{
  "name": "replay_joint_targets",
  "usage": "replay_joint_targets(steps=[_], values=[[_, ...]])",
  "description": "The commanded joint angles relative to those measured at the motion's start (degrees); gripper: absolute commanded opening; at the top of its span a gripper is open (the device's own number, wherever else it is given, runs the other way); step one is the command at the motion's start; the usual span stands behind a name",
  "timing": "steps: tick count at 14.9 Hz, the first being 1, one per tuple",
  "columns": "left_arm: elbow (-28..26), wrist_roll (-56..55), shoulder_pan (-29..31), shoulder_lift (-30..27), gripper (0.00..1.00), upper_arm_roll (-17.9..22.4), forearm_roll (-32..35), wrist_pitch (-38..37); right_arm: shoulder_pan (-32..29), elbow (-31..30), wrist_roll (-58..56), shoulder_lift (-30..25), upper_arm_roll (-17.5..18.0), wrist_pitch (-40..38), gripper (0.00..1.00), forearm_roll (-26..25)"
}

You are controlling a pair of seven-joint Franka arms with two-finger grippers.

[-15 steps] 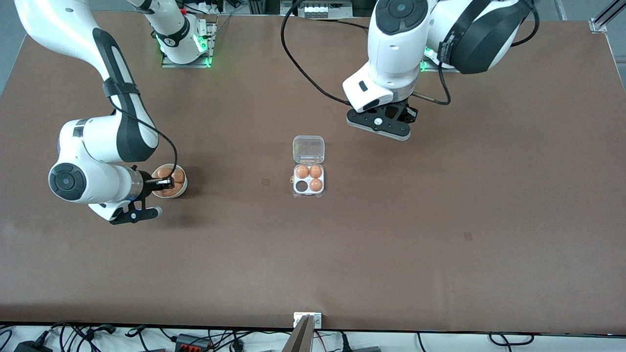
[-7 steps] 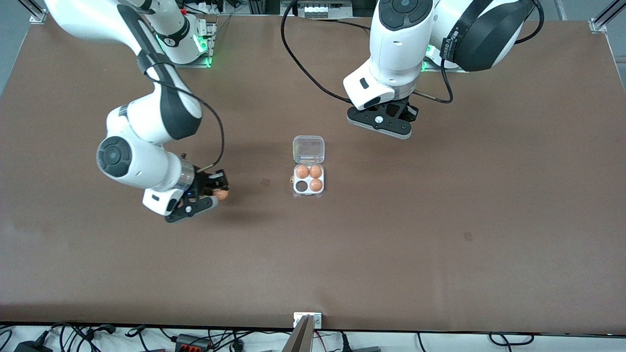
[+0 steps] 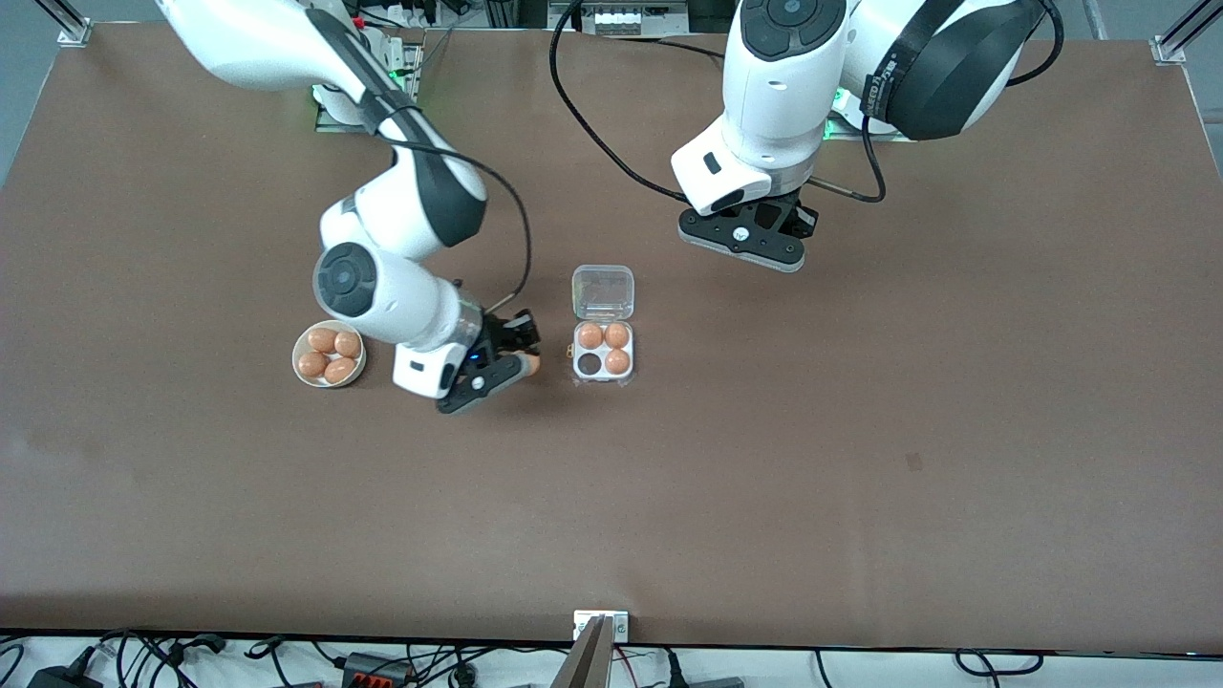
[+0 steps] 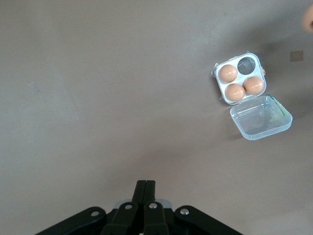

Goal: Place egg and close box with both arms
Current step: 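Carry the egg with the right gripper to the box's empty slot, then lower the egg into the empty slot and open the right gripper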

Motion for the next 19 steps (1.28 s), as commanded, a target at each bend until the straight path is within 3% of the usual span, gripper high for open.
replay_joint_targets(steps=[1, 7, 19], values=[[0.45, 1.04, 0.67, 0.00, 0.02, -0.56, -0.72, -0.98, 2.10, 0.47, 1.33, 3.28, 0.18, 5.31, 0.06, 1.11], [0.53, 1.13, 0.67, 0.00, 0.02, -0.65, -0.72, -1.68, 6.50, 0.56, 2.57, 8.65, 0.10, 12.36, 0.06, 0.32], [0.45, 1.22, 0.67, 0.00, 0.02, -0.65, -0.72, -1.77, 6.59, -1.20, 2.39, 9.00, 0.01, 11.57, 0.06, 0.32]])
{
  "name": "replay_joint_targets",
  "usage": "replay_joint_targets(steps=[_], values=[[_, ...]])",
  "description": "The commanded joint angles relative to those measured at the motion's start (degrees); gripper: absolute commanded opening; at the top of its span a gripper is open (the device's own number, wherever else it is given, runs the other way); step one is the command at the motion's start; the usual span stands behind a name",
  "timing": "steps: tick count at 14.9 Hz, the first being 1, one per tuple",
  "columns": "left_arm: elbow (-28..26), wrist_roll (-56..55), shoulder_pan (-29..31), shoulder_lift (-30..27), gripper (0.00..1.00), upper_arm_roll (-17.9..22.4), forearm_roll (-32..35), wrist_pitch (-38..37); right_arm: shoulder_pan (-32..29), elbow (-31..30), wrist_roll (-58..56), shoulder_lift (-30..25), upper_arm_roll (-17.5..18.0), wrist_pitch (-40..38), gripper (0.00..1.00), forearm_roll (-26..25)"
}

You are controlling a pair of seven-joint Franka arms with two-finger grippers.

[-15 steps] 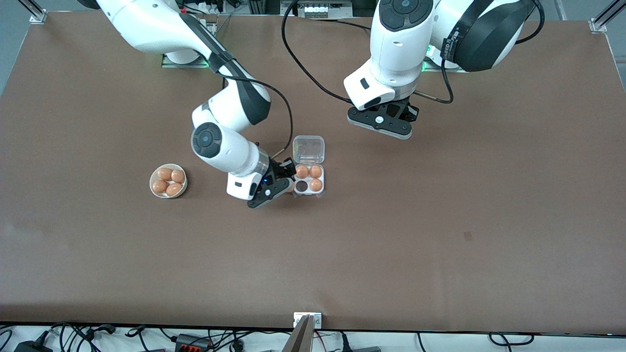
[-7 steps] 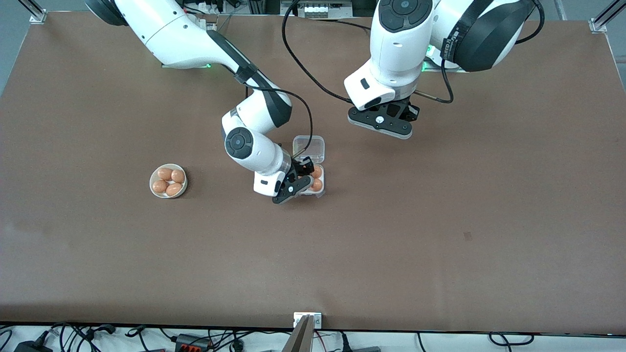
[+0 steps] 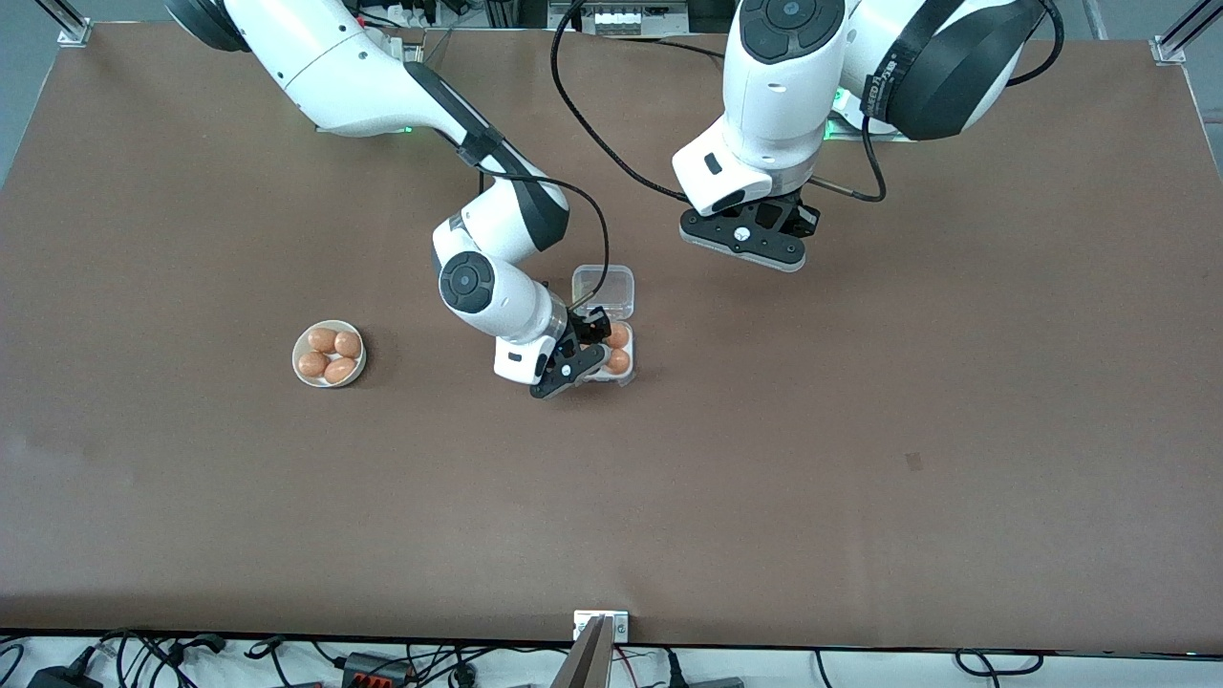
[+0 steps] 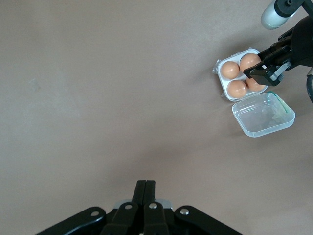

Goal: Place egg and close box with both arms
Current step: 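Lower the egg into the empty slot and open the right gripper, then withdraw the right gripper while the left gripper reaches the open lid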

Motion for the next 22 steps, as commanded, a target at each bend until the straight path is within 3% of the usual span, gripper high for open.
replay_joint_targets(steps=[1, 2, 3, 9, 12, 16, 19, 22], values=[[0.45, 1.21, 0.66, -0.01, 0.02, -0.65, -0.71, -0.99, -0.17, -0.52, 0.37, -0.27, 0.16, -0.02, 0.10, 0.16], [0.45, 1.21, 0.66, -0.01, 0.02, -0.65, -0.71, -0.99, -0.25, -0.43, 0.37, -0.36, 0.07, -0.02, 0.66, 0.16], [0.45, 1.30, 0.66, -0.01, 0.02, -0.65, -0.71, -0.99, -0.52, -0.26, 0.20, -0.62, -0.28, -0.02, 1.00, 0.08], [0.36, 1.12, 0.66, -0.01, 0.02, -0.65, -0.71, -0.99, -0.69, 0.09, 0.20, -4.48, -2.82, -4.31, 1.00, 0.16], [-0.34, 0.95, 0.58, -0.01, 0.02, -1.00, -1.15, -0.90, -2.27, 2.02, 0.20, -9.75, -9.05, -15.18, 1.00, 0.16], [-2.36, -3.61, 0.58, -0.09, 0.01, -2.57, -4.41, 0.06, -3.77, 5.01, 0.02, -12.31, -18.89, -28.37, 1.00, -1.41], [-7.01, -10.71, -3.18, 0.35, 0.01, -3.90, -4.41, 7.33, -3.68, 5.19, -0.06, -13.98, -25.93, -34.27, 1.00, -4.49], [-10.61, -19.42, -7.15, 0.43, 0.01, -3.81, -3.53, 11.47, -3.86, 5.19, 0.02, -18.19, -29.45, -38.86, 1.00, -4.23]])
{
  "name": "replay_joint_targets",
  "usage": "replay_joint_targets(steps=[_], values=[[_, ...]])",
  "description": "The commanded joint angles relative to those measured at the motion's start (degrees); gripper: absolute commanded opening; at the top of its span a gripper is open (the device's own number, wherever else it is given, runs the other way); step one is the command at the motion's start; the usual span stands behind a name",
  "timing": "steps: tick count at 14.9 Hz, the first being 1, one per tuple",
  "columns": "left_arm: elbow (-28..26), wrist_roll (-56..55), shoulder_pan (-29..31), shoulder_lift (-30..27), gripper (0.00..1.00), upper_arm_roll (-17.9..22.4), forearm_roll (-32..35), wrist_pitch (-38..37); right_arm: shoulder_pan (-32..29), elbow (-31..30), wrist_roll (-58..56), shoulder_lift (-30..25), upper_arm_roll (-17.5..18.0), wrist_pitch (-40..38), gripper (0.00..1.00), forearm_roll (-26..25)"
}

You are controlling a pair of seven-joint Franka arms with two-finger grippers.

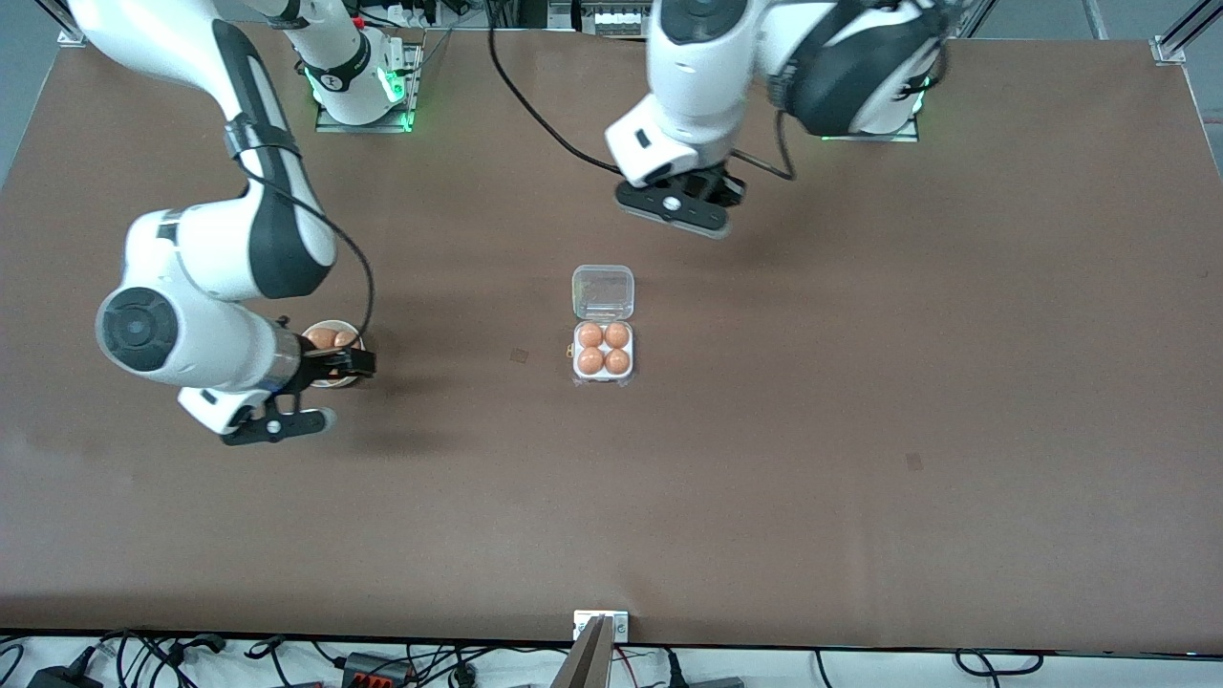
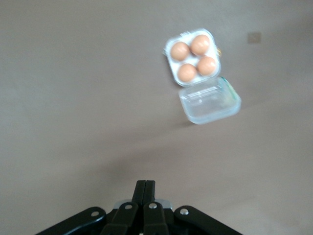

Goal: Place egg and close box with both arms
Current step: 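Withdraw the right gripper while the left gripper reaches the open lid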

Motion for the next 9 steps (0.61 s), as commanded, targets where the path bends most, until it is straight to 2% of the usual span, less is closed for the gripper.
replay_joint_targets(steps=[1, 3, 5, 7, 9], values=[[-4.31, -6.83, -1.46, -0.34, 0.01, -0.26, 0.23, 6.65, 0.79, -0.14, 0.11, -4.91, -3.02, -3.28, 1.00, -0.70], [-7.04, -12.36, -4.08, 0.44, 0.01, -0.17, 0.67, 12.55, 0.70, -0.14, -0.07, -7.28, -5.13, -3.72, 1.00, -0.52], [-8.63, -16.84, -5.94, 2.11, 0.01, -0.17, 5.39, 13.89, 0.26, 0.12, -0.16, -8.00, -6.55, -5.47, 1.00, -0.52], [-8.98, -20.63, -7.43, 4.74, 0.01, -0.17, 7.96, 14.42, -1.31, 4.84, 0.11, -8.00, -6.12, -7.06, 1.00, -0.43], [-9.94, -23.79, -8.49, 8.34, 0.01, -0.08, 12.07, 17.92, -4.91, 5.74, 0.28, -8.18, -4.11, -8.38, 1.00, -0.52]])
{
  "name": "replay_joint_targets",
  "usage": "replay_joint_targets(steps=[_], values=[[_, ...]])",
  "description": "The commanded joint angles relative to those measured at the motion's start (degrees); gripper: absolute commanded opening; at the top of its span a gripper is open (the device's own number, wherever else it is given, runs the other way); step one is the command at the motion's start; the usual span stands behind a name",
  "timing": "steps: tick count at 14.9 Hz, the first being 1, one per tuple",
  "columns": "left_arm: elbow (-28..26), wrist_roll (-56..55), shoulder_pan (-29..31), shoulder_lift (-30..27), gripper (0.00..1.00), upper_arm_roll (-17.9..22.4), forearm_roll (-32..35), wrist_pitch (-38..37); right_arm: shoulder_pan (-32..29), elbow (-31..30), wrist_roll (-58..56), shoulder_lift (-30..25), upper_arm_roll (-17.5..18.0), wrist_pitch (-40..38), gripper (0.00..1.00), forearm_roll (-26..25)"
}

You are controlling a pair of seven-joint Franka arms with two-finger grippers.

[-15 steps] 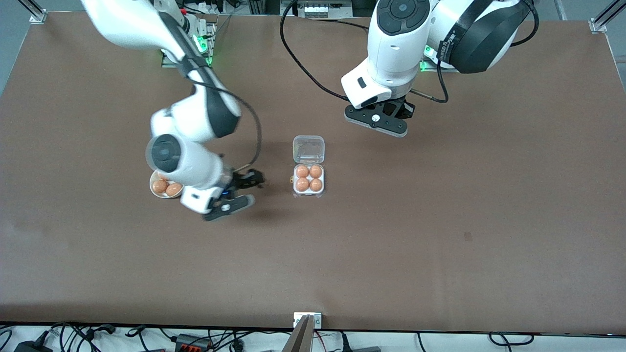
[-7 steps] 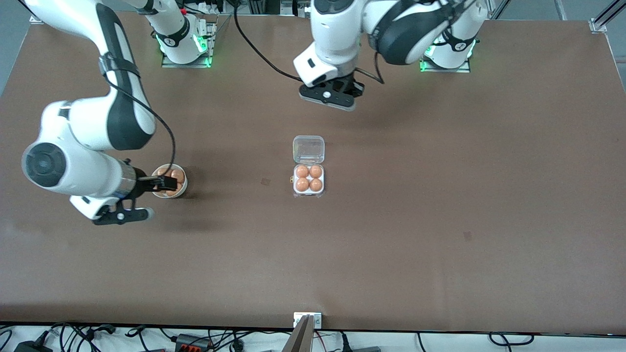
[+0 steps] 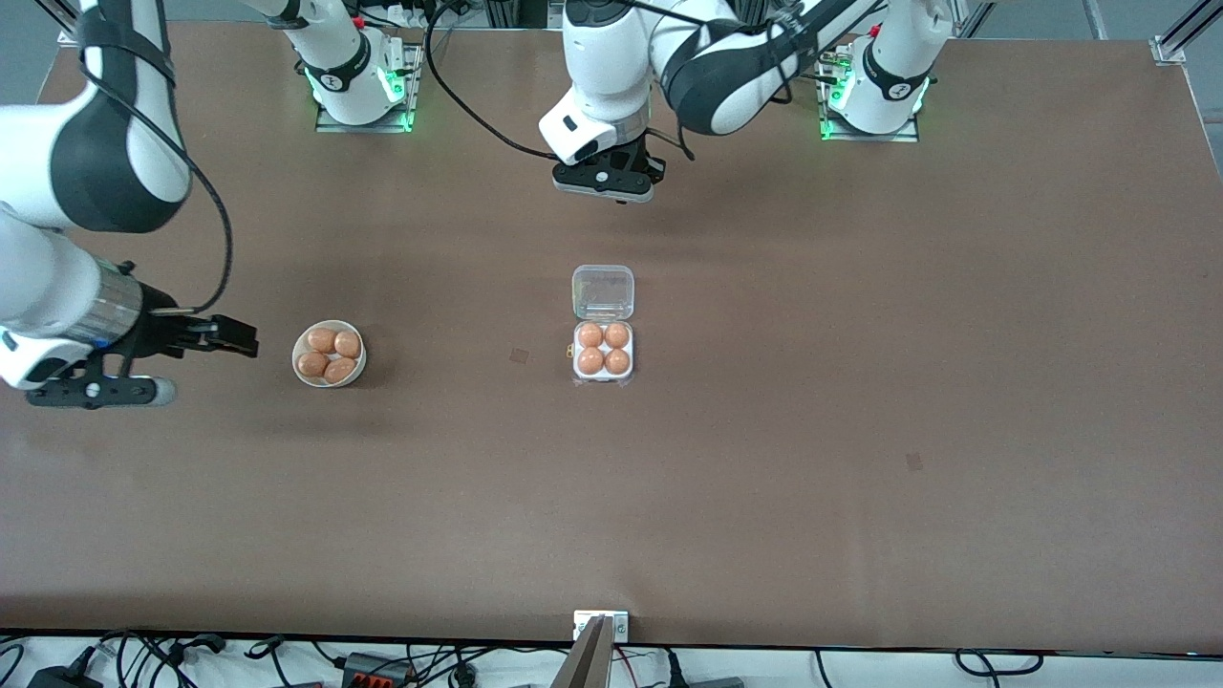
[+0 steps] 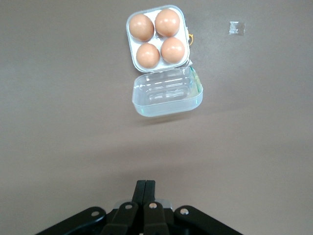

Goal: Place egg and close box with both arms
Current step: 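Withdraw the right gripper while the left gripper reaches the open lid, then fold the clear lid over the eggs with the left gripper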

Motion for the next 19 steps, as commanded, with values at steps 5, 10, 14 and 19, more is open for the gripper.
replay_joint_targets(steps=[5, 10, 14, 19], values=[[-0.47, -18.66, -4.64, 12.74, 0.01, 0.16, 20.28, 6.66, -12.72, 2.04, -0.57, -3.67, 7.11, -4.37, 1.00, -0.86], [0.05, -24.28, -5.96, 18.63, 0.01, 1.92, 34.16, 10.25, -18.88, 1.69, -0.57, -5.51, 13.53, -6.65, 1.00, -1.56], [0.58, -26.59, -5.79, 19.44, 0.01, 5.52, 44.25, 16.60, -18.70, -8.37, -0.57, -12.78, 13.70, -3.70, 1.00, -3.76], [4.54, -23.86, -2.54, 19.00, 0.01, 5.62, 48.25, 16.77, -17.56, -19.40, 0.40, -20.89, 14.23, 0.89, 1.00, -6.66]])
